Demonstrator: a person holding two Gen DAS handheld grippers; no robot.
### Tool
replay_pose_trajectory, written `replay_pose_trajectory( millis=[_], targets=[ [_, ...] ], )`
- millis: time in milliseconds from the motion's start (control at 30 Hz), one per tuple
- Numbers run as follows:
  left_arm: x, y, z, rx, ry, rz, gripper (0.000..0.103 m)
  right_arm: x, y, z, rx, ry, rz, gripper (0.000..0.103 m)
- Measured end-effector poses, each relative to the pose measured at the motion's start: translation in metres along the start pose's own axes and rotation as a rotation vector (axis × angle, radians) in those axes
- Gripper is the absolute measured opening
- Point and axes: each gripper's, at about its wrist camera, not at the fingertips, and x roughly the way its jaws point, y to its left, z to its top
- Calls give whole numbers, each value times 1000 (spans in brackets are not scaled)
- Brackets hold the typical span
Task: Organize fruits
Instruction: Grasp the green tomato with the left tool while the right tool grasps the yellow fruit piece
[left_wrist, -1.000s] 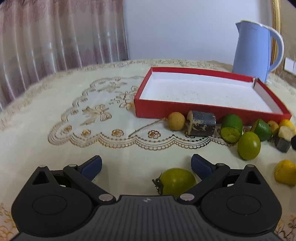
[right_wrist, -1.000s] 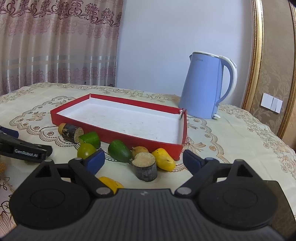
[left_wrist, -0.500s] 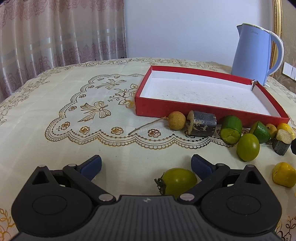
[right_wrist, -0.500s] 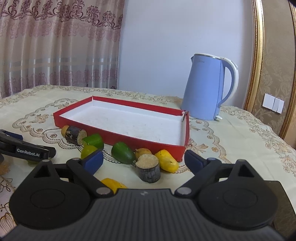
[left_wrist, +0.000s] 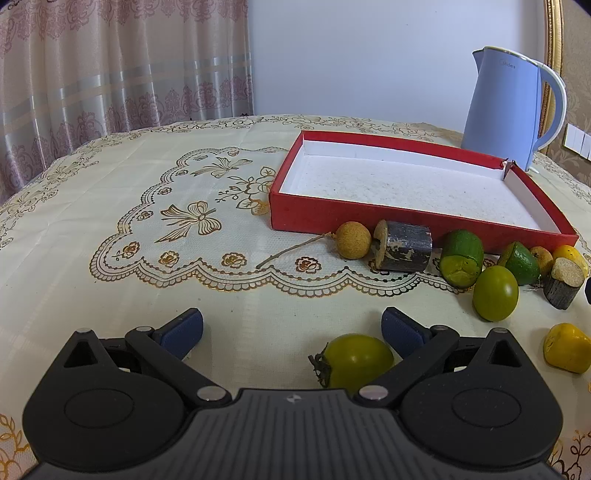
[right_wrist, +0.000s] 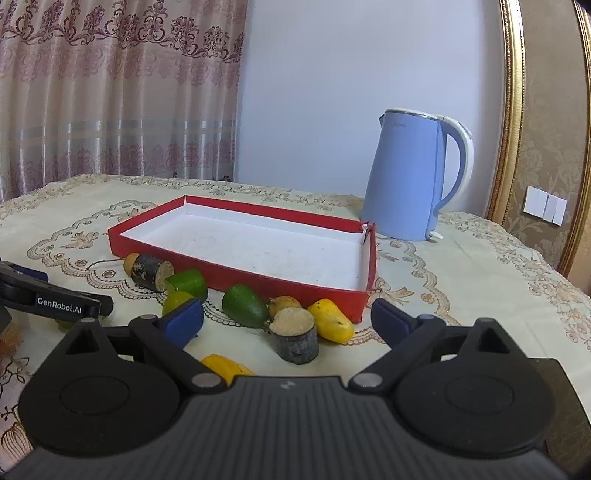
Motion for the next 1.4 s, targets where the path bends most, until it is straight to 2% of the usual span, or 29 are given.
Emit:
replay_pose_trajectory(
  millis=[100, 167, 233, 300, 367, 500, 700, 833, 967, 1033, 1100, 1167, 1200, 1400],
  targets=[
    [-9, 2, -4, 38, 3, -59, 103, -1, 0, -2, -2, -2, -8, 97],
    [-18, 8, -8, 16, -9, -95, 103, -3, 0, -3, -6, -3, -17, 97],
    [-27, 12, -10, -29, -35, -88, 103, -2, -2, -4, -1, 1, -17, 97],
    [-27, 10, -8, -26, -7, -57, 103, 0, -2, -4, 4, 7, -16, 97],
    [-25, 6, -9, -7, 23, -79, 103, 0, -1, -5, 1, 9, -13, 97],
    [-28, 3, -10, -24, 14, -83, 103, 2, 1, -6, -5, 12, -11, 97],
    [-21, -4, -8, 10, 23, -112, 103, 2, 8, -7, -42, 18, -16, 97],
    [-19, -4, -6, 17, 23, -158, 103, 3, 10, -7, -56, 33, -16, 96],
    [-17, -13, -2, 74, 34, -163, 91, 2, 10, -7, -53, 36, -16, 95],
    [-17, -18, -1, 112, 32, -126, 77, 1, 9, -6, -48, 33, -10, 95],
    [-18, -16, 0, 109, 29, -123, 56, 1, 9, -6, -49, 31, -9, 95],
    [-18, -14, 3, 103, 30, -117, 41, 1, 9, -6, -50, 34, -2, 94],
    [-19, -12, 3, 97, 31, -118, 37, 1, 9, -6, -51, 36, 3, 92],
    [-24, -7, 1, 88, 39, -177, 34, 2, 10, -6, -60, 49, 12, 82]
  ],
)
